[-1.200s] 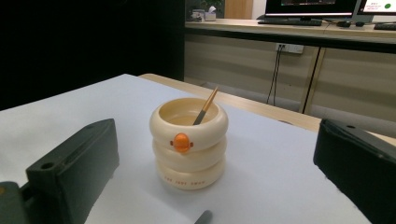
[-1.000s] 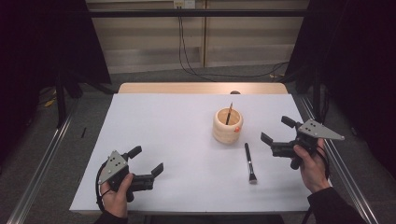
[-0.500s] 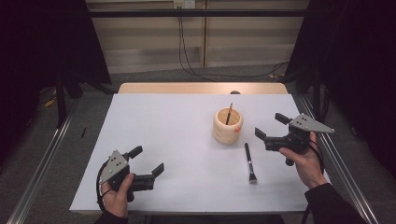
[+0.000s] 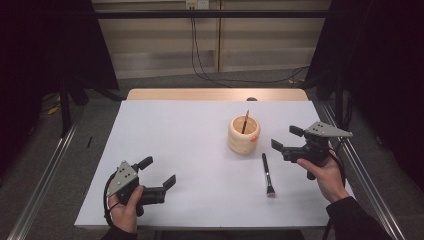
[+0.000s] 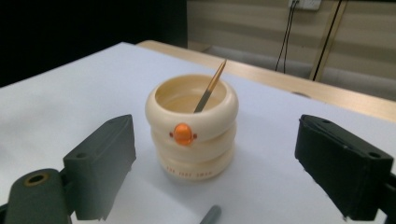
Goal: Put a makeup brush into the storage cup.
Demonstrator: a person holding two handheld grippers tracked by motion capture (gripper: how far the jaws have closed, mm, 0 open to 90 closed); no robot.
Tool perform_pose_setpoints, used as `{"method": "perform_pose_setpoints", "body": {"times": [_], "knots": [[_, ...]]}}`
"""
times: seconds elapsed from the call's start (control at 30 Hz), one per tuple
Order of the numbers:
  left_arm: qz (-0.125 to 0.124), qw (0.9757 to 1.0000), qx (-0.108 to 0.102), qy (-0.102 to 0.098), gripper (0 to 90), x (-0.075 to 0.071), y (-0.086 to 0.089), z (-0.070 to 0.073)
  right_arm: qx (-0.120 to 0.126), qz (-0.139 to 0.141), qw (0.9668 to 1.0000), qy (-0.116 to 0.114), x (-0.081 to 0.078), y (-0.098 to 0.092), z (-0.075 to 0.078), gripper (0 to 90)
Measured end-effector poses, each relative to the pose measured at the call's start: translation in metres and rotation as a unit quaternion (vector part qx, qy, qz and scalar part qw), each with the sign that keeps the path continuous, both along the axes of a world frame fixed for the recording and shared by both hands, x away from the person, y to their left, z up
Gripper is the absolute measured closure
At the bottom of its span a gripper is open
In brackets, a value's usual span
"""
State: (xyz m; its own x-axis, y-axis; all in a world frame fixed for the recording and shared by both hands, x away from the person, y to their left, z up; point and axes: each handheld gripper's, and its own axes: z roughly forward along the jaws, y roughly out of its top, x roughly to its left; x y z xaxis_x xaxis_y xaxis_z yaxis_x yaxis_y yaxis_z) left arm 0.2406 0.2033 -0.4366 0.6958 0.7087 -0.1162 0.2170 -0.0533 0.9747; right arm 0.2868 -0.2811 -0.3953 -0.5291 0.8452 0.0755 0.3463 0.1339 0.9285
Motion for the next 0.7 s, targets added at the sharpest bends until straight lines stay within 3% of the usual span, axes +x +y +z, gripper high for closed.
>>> {"method": "perform_pose_setpoints", "body": {"times": [0.13,0.23,0.3,0.43,0.53,0.7], "knots": [[0.004,1.0000,0.003,0.000,1.2,0.0002,0.0003,-0.0004,-0.015,0.014,0.9985,0.050,0.0008,0.0029,-0.0012,7.7],[0.001,1.0000,-0.002,0.003,1.2,0.0006,0.0006,-0.0008,-0.029,0.017,0.9967,0.074,0.0016,0.0036,-0.0027,6.4],[-0.001,1.0000,-0.003,0.004,1.2,0.0009,0.0005,-0.0009,-0.023,0.019,0.9950,0.095,0.0030,0.0033,-0.0025,6.3],[0.003,1.0000,0.000,0.004,1.2,0.0005,0.0004,-0.0008,-0.030,0.035,0.9906,0.129,0.0055,0.0033,-0.0013,6.4],[0.000,1.0000,0.000,0.004,1.2,0.0008,0.0003,-0.0009,-0.051,0.035,0.9860,0.155,0.0068,0.0042,-0.0021,8.0],[0.001,1.0000,0.001,0.005,1.2,0.0009,0.0002,-0.0009,-0.066,0.029,0.9779,0.197,0.0095,0.0037,-0.0039,10.6]]}}
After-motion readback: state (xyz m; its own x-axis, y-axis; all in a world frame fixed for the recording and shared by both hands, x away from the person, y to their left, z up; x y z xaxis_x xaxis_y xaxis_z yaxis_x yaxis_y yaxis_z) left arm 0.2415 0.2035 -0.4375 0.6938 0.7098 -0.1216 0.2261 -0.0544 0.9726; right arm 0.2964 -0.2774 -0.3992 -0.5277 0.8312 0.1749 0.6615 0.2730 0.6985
